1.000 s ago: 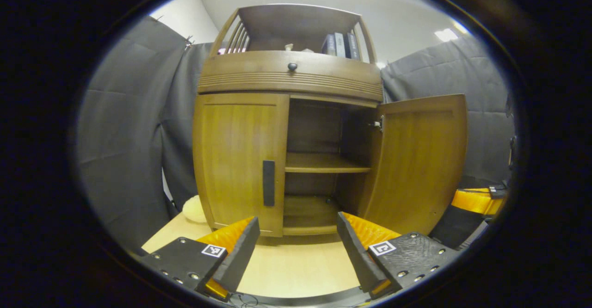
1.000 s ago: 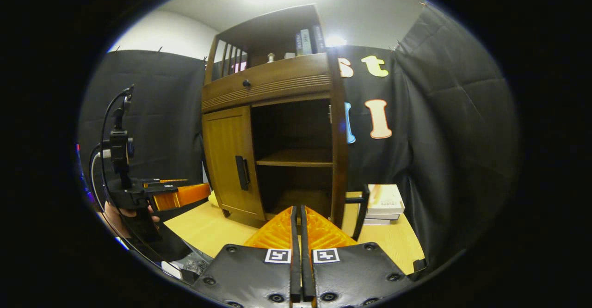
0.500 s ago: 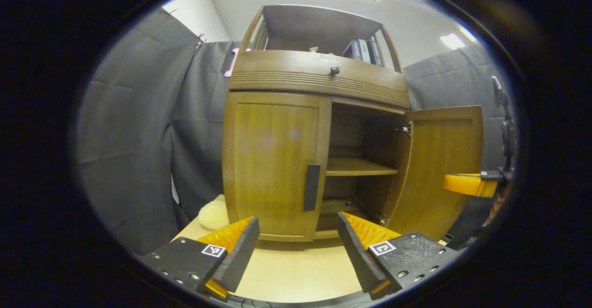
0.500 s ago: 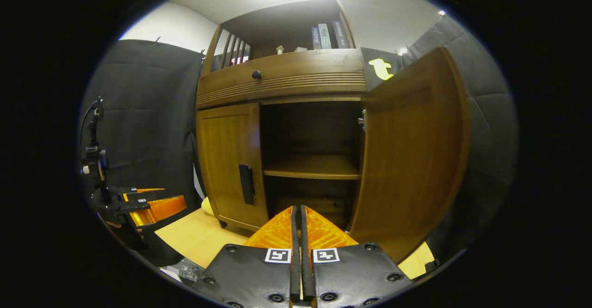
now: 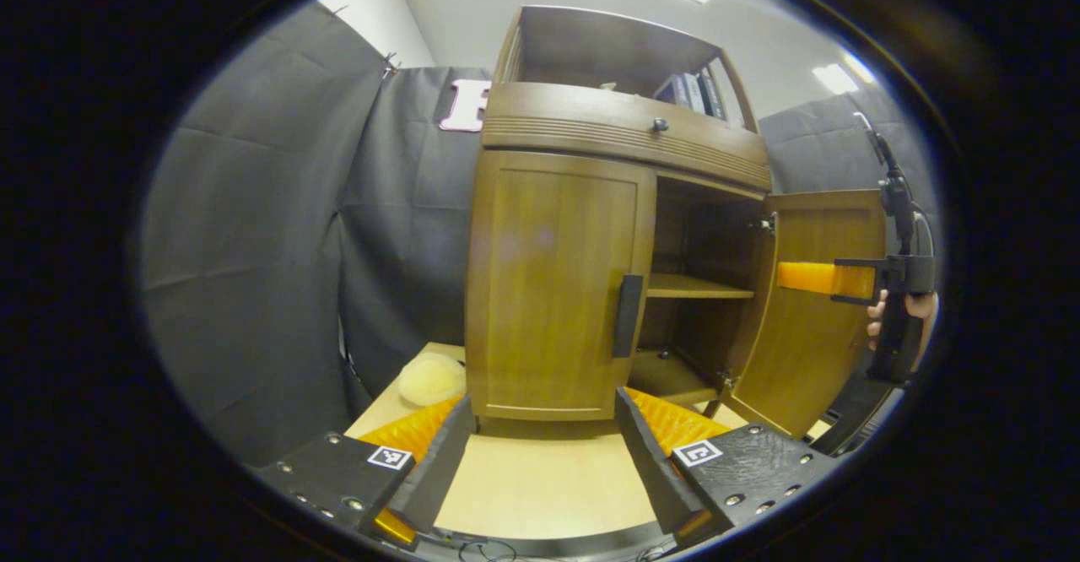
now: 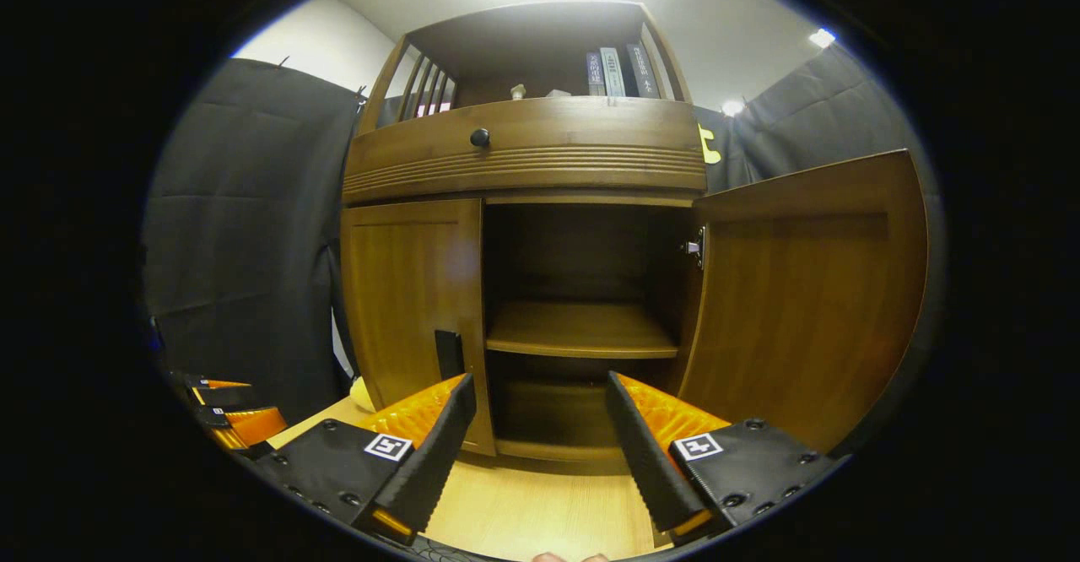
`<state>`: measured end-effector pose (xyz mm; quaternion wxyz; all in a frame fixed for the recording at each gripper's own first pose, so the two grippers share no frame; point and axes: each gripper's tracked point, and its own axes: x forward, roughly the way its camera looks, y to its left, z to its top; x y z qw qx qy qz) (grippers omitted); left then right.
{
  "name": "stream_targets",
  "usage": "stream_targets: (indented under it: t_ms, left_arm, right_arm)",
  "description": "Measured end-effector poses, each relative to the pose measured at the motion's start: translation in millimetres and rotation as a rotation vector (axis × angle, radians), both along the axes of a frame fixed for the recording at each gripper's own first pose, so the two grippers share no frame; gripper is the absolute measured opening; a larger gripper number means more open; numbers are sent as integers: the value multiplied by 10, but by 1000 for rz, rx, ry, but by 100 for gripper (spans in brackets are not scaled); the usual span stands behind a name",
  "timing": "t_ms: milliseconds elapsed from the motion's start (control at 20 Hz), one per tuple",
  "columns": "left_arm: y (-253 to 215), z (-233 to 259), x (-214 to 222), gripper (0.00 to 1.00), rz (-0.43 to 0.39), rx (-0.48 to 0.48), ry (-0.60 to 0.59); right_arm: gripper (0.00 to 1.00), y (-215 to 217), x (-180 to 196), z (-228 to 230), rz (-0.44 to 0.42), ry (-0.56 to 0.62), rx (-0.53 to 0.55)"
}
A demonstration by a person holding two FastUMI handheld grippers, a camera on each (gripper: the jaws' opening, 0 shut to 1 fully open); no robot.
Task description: Open the right door of the double-door shoe cabinet with the right hand, and open the left door with the left hand.
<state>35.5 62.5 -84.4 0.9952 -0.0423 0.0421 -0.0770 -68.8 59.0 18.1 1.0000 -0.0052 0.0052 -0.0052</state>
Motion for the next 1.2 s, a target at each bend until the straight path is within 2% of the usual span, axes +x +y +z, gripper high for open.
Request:
stream_targets:
  t_ms: [200, 450, 700, 850, 1200]
  left_arm:
    - [-38, 97, 177, 99, -16, -7, -16]
    - [-428, 276, 595, 99, -69, 20, -46]
    - [-864, 429, 1073, 99, -117, 5, -42]
    - [-1145, 484, 1393, 99, -144, 41, -39]
    - [-1592, 414, 1977, 99, -117, 97, -22]
  right_arm:
    - [96, 15, 46, -120, -15, 14, 0]
    - [97, -105, 159, -288, -28, 13, -5]
    - [97, -283, 408, -340, -41, 19, 19]
    - [98, -348, 527, -401, -35, 29, 29]
    - [98, -310, 803, -449, 26, 52, 25]
